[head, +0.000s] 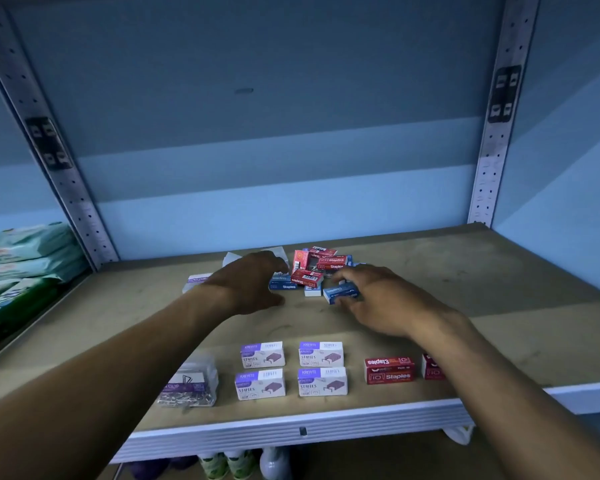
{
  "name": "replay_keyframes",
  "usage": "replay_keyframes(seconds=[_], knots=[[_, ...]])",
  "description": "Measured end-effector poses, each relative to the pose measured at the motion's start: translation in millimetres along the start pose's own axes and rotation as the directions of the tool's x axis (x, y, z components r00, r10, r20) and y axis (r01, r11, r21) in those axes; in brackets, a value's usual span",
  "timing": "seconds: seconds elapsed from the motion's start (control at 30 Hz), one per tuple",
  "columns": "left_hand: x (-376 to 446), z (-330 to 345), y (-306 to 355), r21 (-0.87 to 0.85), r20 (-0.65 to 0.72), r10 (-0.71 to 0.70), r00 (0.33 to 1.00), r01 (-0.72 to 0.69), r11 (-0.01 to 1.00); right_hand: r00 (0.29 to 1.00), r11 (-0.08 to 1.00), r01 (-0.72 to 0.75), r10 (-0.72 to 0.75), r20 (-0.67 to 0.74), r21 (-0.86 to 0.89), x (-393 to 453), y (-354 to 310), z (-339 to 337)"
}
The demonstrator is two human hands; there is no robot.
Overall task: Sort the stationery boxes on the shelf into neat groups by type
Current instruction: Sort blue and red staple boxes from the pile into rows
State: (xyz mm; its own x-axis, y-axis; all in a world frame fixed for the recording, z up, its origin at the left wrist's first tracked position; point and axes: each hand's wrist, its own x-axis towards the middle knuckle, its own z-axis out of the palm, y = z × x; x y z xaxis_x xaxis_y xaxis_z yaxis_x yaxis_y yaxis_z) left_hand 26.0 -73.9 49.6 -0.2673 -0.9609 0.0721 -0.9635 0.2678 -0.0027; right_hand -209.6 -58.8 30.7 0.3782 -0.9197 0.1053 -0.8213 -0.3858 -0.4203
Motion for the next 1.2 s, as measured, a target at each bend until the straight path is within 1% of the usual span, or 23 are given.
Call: replay_keyframes(seconds=[0.07, 0.27, 0.4, 0.57, 0.63, 0.73, 0.83, 0.93, 1.0, 1.1, 1.2], knots=[[5.3, -0.7, -1.8, 0.047, 0.014, 0.023, 1.000, -0.023, 0.999, 1.000, 1.000, 0.003, -0.003, 0.030, -0.018, 1.1, -1.9, 0.7], [21.7, -0.4, -1.9, 0.095, 0.066, 0.022, 0.998, -0.028, 0.995, 0.996, 0.997, -0.018, 0.025, 0.091, -0.069, 4.0, -3.5, 4.2], [23.1, 4.8, 2.2, 0.184, 0.059, 0.024, 0.998, -0.035, 0.982, 0.998, 0.997, -0.043, 0.046, 0.050, -0.066, 3.8, -2.7, 5.8], [18.7, 7.7, 4.3, 0.223, -0.001, 0.047, 0.999, -0.045, 0.974, 0.996, 0.995, -0.090, 0.089, -0.025, -0.036, 5.5, -0.1, 4.4], [17.1, 7.2, 2.9, 0.192, 0.005, 0.047, 0.999, -0.047, 0.980, 0.994, 0.995, -0.101, 0.100, -0.033, -0.021, 5.6, 0.3, 2.8], [13.8, 3.1, 2.8, 0.103, 0.057, 0.022, 0.998, -0.028, 0.994, 0.996, 0.996, -0.086, 0.087, -0.036, 0.021, 2.6, 1.9, 0.9], [9.8, -5.4, 5.7, 0.031, 0.126, -0.045, 0.991, 0.041, 0.999, 0.998, 0.996, -0.055, 0.057, -0.028, 0.065, -0.7, 4.9, -0.7], [8.0, -15.4, 10.4, -0.014, 0.215, -0.089, 0.973, 0.094, 0.995, 1.000, 0.999, -0.015, 0.015, -0.004, 0.039, -4.4, 6.3, -3.4], [7.3, -19.7, 13.2, -0.051, 0.225, -0.098, 0.969, 0.112, 0.992, 1.000, 0.999, -0.009, 0.009, 0.000, 0.032, -6.5, 7.3, -3.7], [7.2, -20.5, 15.1, -0.107, 0.214, -0.088, 0.973, 0.113, 0.988, 0.999, 0.999, -0.046, 0.046, -0.008, 0.014, -7.1, 10.2, 0.9], [7.9, -15.7, 17.0, -0.136, 0.235, -0.073, 0.969, 0.107, 0.985, 0.999, 0.996, -0.047, 0.048, -0.011, 0.072, -9.3, 10.6, 2.7]])
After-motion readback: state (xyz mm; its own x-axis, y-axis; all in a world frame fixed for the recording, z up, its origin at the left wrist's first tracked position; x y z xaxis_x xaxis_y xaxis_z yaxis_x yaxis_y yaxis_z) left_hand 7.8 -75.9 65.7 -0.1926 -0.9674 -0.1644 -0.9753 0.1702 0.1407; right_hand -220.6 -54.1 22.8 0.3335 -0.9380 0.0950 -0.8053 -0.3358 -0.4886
